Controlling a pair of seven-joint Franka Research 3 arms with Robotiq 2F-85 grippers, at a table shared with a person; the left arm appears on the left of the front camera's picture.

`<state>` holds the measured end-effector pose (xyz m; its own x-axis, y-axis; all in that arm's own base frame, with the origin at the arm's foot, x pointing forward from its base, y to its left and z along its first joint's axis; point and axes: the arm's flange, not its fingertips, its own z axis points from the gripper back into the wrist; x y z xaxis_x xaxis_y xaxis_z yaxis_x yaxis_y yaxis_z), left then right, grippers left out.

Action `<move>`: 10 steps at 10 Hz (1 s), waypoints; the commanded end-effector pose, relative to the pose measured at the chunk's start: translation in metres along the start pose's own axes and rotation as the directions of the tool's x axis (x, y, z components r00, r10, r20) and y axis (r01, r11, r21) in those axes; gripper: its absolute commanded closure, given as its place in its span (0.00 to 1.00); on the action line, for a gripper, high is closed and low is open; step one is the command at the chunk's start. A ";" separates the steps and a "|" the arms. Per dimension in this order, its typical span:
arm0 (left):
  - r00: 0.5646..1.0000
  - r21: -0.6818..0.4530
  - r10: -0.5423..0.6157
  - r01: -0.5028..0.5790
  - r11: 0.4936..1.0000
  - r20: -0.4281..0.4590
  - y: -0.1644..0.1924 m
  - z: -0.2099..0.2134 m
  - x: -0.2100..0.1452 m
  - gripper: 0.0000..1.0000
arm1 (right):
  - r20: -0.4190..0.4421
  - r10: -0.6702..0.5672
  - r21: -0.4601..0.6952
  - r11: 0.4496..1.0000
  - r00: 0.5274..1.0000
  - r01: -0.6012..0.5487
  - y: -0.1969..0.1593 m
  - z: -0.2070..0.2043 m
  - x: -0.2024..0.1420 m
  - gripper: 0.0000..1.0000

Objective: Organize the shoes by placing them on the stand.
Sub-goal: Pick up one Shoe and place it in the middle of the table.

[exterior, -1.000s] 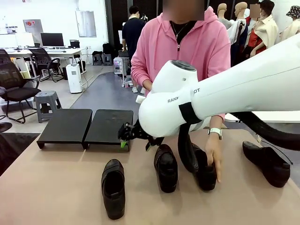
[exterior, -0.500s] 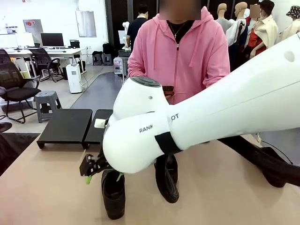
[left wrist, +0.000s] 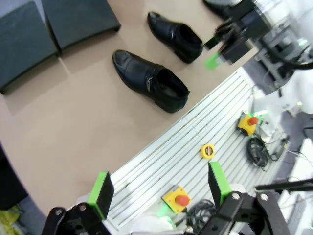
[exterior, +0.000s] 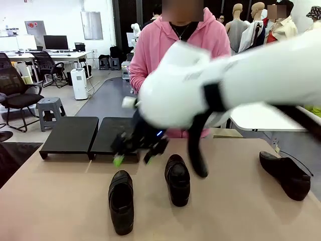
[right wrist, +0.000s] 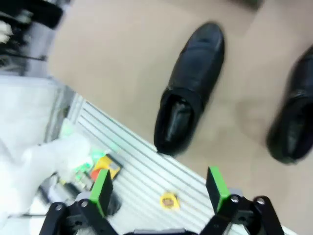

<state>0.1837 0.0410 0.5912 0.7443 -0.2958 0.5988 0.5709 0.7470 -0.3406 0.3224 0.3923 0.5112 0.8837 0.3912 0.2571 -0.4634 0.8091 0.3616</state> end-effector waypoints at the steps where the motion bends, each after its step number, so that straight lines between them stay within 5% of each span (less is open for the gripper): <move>1: 1.000 -0.020 -0.013 0.013 1.000 0.004 0.001 0.002 -0.001 0.00 | -0.077 -0.050 0.014 0.999 0.996 0.051 -0.088 0.094 -0.021 0.00; 6: 1.000 -0.020 -0.013 0.013 1.000 0.004 0.001 0.002 -0.001 0.00 | -0.053 -0.282 0.361 0.889 0.958 0.282 -0.330 0.232 -0.119 0.00; 8: 1.000 -0.020 -0.013 0.013 1.000 0.004 0.001 0.002 -0.001 0.00 | 0.052 -0.361 0.482 0.825 0.931 0.293 -0.406 0.235 -0.145 0.00; 10: 1.000 -0.020 -0.013 0.013 1.000 0.004 0.001 0.002 -0.001 0.00 | 0.152 -0.376 0.519 0.817 0.914 0.250 -0.441 0.228 -0.168 0.00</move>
<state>0.1836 0.0413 0.5914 0.7440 -0.2953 0.5994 0.5709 0.7470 -0.3407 0.3553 -0.1370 0.5138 0.9850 -0.0117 0.1723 -0.1360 0.5622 0.8158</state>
